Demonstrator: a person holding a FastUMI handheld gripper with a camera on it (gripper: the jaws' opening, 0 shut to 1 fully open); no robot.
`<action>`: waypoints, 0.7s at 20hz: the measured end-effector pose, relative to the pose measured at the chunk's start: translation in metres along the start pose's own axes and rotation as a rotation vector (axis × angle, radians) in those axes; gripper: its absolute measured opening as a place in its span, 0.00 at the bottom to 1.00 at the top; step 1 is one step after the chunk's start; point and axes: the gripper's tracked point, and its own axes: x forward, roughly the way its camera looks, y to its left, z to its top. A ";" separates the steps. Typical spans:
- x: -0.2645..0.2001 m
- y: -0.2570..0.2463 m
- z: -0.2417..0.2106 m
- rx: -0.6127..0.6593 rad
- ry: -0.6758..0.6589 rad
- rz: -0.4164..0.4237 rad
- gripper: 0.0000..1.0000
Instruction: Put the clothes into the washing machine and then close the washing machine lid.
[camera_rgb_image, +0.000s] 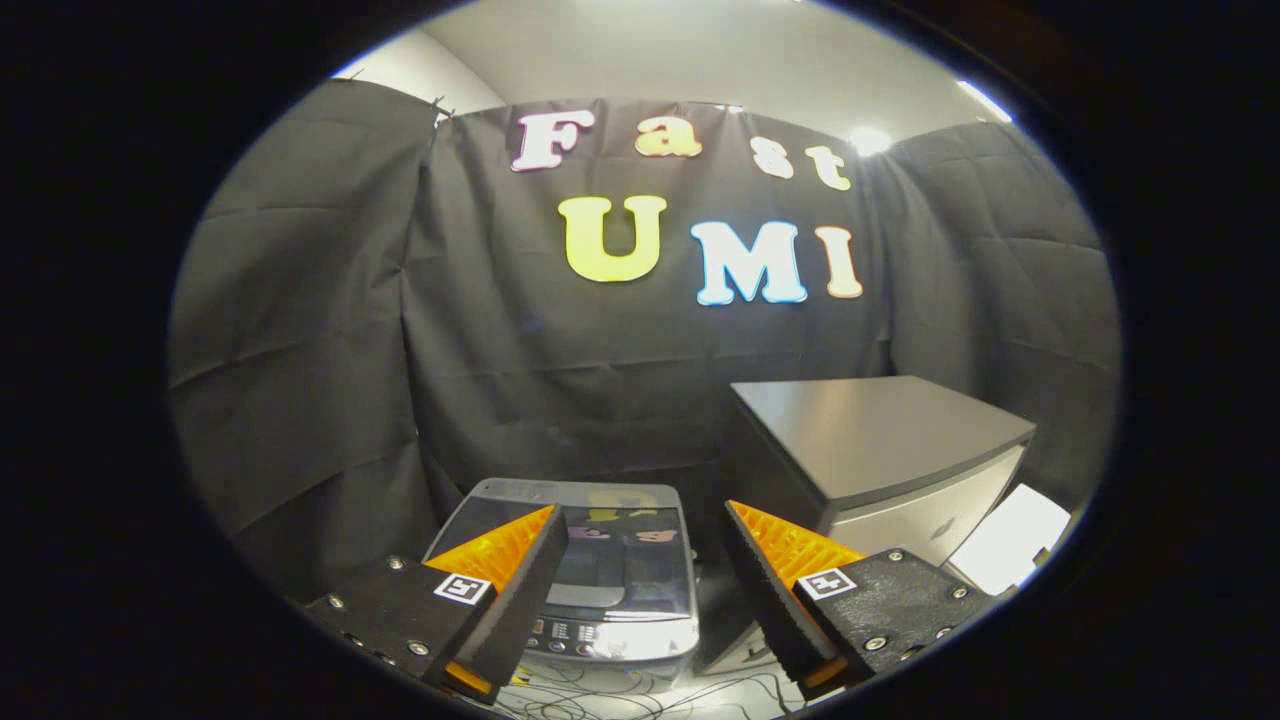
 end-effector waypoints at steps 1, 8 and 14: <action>-0.017 -0.012 0.004 -0.007 -0.020 0.009 0.96; -0.125 -0.093 -0.004 0.000 -0.095 0.085 0.96; -0.193 -0.147 -0.019 -0.037 -0.064 0.128 0.96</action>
